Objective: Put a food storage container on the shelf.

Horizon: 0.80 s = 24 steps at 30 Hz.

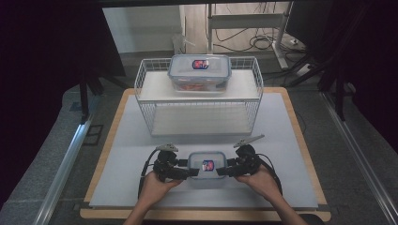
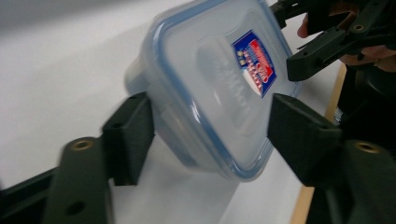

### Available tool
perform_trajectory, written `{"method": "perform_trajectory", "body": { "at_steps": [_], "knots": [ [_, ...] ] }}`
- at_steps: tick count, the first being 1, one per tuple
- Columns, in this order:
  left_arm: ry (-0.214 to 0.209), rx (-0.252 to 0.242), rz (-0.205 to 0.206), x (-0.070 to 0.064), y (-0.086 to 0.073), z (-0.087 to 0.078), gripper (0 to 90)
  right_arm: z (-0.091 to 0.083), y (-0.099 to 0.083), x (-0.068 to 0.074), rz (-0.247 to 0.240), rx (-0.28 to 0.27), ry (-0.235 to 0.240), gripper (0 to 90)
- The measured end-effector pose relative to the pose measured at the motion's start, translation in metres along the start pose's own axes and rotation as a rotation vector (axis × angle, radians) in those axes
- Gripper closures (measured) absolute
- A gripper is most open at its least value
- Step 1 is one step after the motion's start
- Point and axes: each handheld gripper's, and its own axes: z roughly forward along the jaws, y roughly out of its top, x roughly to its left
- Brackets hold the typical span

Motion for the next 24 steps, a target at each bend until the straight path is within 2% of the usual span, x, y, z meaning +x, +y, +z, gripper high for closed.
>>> {"method": "perform_trajectory", "body": {
  "at_steps": [4, 8, 12, 17, 20, 24],
  "knots": [
    [0.005, 0.02, 0.011, -0.004, -0.01, 0.001, 39.7, -0.005, -0.008, 0.005, -0.018, -0.011, -0.002, 44.1],
    [-0.007, -0.01, 0.005, -0.005, -0.012, -0.005, 47.4, -0.011, -0.014, 0.006, -0.023, -0.029, 0.013, 50.7],
    [-0.055, -0.038, -0.047, 0.0, -0.016, -0.006, 51.6, -0.014, -0.018, 0.007, -0.025, -0.045, 0.027, 53.7],
    [-0.063, -0.055, -0.053, 0.002, -0.018, -0.007, 52.6, -0.015, -0.02, 0.003, -0.023, -0.059, 0.052, 54.9],
    [-0.102, -0.072, -0.092, 0.007, -0.019, -0.007, 54.1, -0.015, -0.021, -0.001, -0.004, -0.068, 0.079, 55.6],
    [-0.111, -0.081, -0.112, 0.009, -0.018, -0.006, 54.5, -0.015, -0.021, -0.003, 0.004, -0.072, 0.083, 55.8]
  ]
}}
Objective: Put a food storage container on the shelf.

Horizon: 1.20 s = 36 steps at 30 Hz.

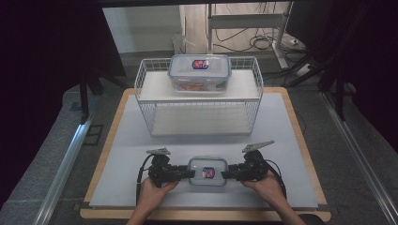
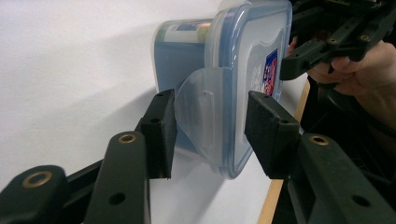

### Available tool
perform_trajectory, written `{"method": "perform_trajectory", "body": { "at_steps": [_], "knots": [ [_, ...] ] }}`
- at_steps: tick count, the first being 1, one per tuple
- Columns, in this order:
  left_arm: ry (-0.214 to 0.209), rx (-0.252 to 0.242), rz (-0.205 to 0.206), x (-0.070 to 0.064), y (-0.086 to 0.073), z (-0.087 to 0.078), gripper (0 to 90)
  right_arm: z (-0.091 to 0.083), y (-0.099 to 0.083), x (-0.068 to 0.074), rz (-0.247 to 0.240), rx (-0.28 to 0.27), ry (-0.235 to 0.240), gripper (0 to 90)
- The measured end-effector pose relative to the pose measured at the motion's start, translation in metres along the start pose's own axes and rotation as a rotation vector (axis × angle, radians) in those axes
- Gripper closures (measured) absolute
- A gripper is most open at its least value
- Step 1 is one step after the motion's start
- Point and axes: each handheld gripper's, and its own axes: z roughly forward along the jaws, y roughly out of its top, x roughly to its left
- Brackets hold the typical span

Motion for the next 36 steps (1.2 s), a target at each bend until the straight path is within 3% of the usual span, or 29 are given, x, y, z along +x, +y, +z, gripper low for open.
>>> {"method": "perform_trajectory", "body": {
  "at_steps": [2, 4, 5, 7, 10, 14, 17, 21, 25, 28, 32, 36],
  "knots": [
    [-0.003, -0.008, -0.012, -0.001, 0.002, -0.001, 54.7, -0.002, 0.0, 0.0, 0.001, -0.015, -0.01, 58.4],
    [-0.053, -0.04, -0.008, -0.002, 0.003, -0.004, 58.3, -0.013, 0.003, 0.0, 0.015, -0.101, -0.021, 70.5],
    [-0.058, -0.042, -0.004, -0.005, 0.005, -0.004, 59.6, -0.019, 0.006, -0.001, 0.005, -0.113, -0.028, 71.4],
    [-0.035, -0.035, 0.017, -0.011, 0.009, -0.004, 60.2, -0.021, 0.008, 0.0, -0.019, -0.112, -0.041, 72.5],
    [-0.03, -0.032, 0.0, -0.007, 0.008, -0.003, 59.3, -0.021, 0.007, -0.002, -0.005, -0.112, -0.032, 73.1],
    [-0.036, -0.027, -0.02, -0.002, 0.008, -0.002, 58.6, -0.017, 0.009, -0.003, 0.01, -0.114, -0.026, 70.0],
    [-0.025, -0.009, -0.031, 0.0, 0.007, 0.0, 57.4, -0.01, 0.006, -0.002, 0.001, -0.067, -0.05, 62.2],
    [-0.032, -0.004, -0.049, 0.004, 0.004, 0.001, 57.2, -0.003, -0.001, -0.004, 0.026, -0.038, -0.029, 54.2],
    [-0.043, -0.006, -0.074, 0.007, 0.002, 0.001, 57.1, -0.001, -0.002, -0.006, 0.054, -0.051, -0.015, 54.3],
    [-0.048, -0.009, -0.087, 0.009, 0.001, 0.001, 57.1, -0.001, -0.005, -0.008, 0.103, -0.064, 0.003, 54.7],
    [-0.055, -0.016, -0.095, 0.011, -0.001, 0.002, 57.1, 0.002, -0.01, -0.015, 0.187, -0.088, 0.07, 55.6],
    [-0.056, -0.018, -0.094, 0.011, -0.002, 0.001, 57.1, 0.002, -0.008, -0.013, 0.179, -0.085, 0.063, 55.6]
  ]
}}
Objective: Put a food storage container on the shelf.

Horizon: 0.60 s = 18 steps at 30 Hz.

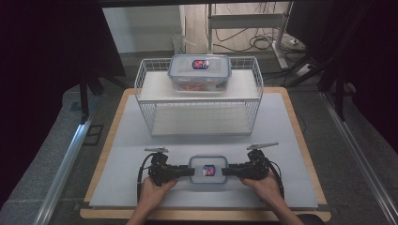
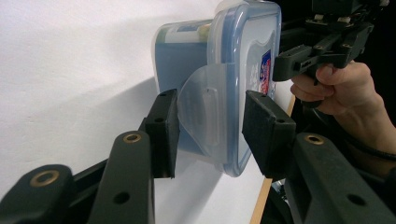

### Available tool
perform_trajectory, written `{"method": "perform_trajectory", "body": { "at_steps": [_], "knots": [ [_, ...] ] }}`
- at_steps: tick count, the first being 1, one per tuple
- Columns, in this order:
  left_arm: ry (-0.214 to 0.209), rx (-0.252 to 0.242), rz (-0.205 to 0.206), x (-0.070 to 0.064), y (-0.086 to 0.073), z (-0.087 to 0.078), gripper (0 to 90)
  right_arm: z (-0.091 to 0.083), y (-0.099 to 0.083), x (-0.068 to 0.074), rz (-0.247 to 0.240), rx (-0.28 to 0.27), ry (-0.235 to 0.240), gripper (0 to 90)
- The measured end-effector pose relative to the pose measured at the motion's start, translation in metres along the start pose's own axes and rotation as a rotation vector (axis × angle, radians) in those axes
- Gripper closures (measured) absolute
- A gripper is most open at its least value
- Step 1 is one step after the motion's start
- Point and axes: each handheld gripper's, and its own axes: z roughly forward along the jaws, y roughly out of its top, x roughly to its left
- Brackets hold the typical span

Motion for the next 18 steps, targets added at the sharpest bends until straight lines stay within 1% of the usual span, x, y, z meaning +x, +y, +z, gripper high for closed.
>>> {"method": "perform_trajectory", "body": {
  "at_steps": [3, 5, 7, 9, 11, 13, 16, 18],
  "knots": [
    [0.003, -0.017, -0.001, -0.003, 0.002, -0.002, 58.1, 0.0, 0.0, 0.0, 0.005, -0.001, 0.001, 55.6],
    [0.009, -0.023, 0.009, -0.005, 0.004, -0.004, 58.0, 0.001, 0.001, 0.003, -0.014, -0.008, -0.008, 55.4],
    [0.01, -0.033, 0.022, -0.007, 0.007, -0.008, 58.1, 0.0, 0.004, 0.006, -0.023, -0.015, -0.006, 55.4],
    [0.009, -0.04, 0.027, -0.008, 0.008, -0.011, 58.0, -0.001, 0.007, 0.009, -0.041, -0.026, -0.009, 55.5],
    [0.011, -0.046, 0.034, -0.01, 0.011, -0.015, 58.0, -0.002, 0.009, 0.011, -0.045, -0.033, -0.002, 55.8],
    [0.016, -0.053, 0.048, -0.014, 0.015, -0.019, 57.9, -0.003, 0.012, 0.013, -0.05, -0.043, 0.01, 56.1],
    [0.013, -0.065, 0.06, -0.018, 0.021, -0.025, 58.0, -0.007, 0.02, 0.018, -0.069, -0.063, 0.019, 56.6],
    [0.001, -0.082, 0.054, -0.021, 0.026, -0.031, 57.7, -0.011, 0.027, 0.021, -0.079, -0.085, 0.036, 58.2]
  ]
}}
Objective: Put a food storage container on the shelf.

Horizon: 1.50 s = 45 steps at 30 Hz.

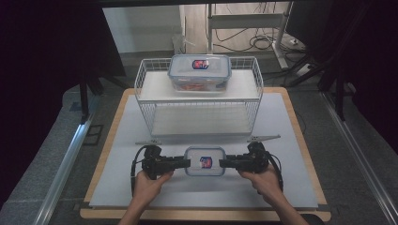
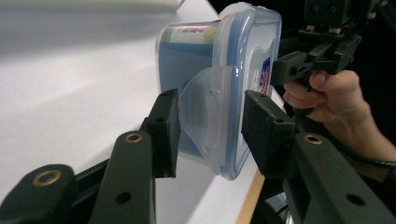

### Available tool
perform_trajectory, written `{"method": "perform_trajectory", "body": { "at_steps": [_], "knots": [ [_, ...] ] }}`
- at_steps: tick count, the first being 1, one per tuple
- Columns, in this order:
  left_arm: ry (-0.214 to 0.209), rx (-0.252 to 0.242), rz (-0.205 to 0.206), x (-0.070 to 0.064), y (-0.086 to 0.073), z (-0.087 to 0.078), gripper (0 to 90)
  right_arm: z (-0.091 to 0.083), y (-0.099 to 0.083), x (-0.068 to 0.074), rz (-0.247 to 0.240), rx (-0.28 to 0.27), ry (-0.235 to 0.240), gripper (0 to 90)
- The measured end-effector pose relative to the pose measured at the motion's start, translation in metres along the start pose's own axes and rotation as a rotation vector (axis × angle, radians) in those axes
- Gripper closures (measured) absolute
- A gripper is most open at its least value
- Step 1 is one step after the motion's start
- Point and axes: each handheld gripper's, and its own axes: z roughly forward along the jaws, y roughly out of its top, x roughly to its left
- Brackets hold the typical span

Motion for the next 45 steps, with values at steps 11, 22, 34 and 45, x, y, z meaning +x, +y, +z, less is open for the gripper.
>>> {"method": "perform_trajectory", "body": {
  "at_steps": [11, 22, 34, 45],
  "knots": [
    [0.045, -0.055, 0.093, -0.03, 0.057, -0.028, 57.4, -0.013, 0.052, 0.021, -0.054, -0.074, 0.025, 58.6],
    [0.042, -0.112, 0.134, -0.048, 0.12, -0.049, 57.6, -0.03, 0.121, 0.041, -0.093, -0.126, 0.01, 58.3],
    [0.047, -0.146, 0.157, -0.058, 0.183, -0.066, 57.5, -0.042, 0.186, 0.055, -0.116, -0.182, -0.01, 57.9],
    [0.04, -0.164, 0.141, -0.055, 0.235, -0.071, 57.4, -0.047, 0.236, 0.053, -0.084, -0.223, -0.02, 57.7]
  ]
}}
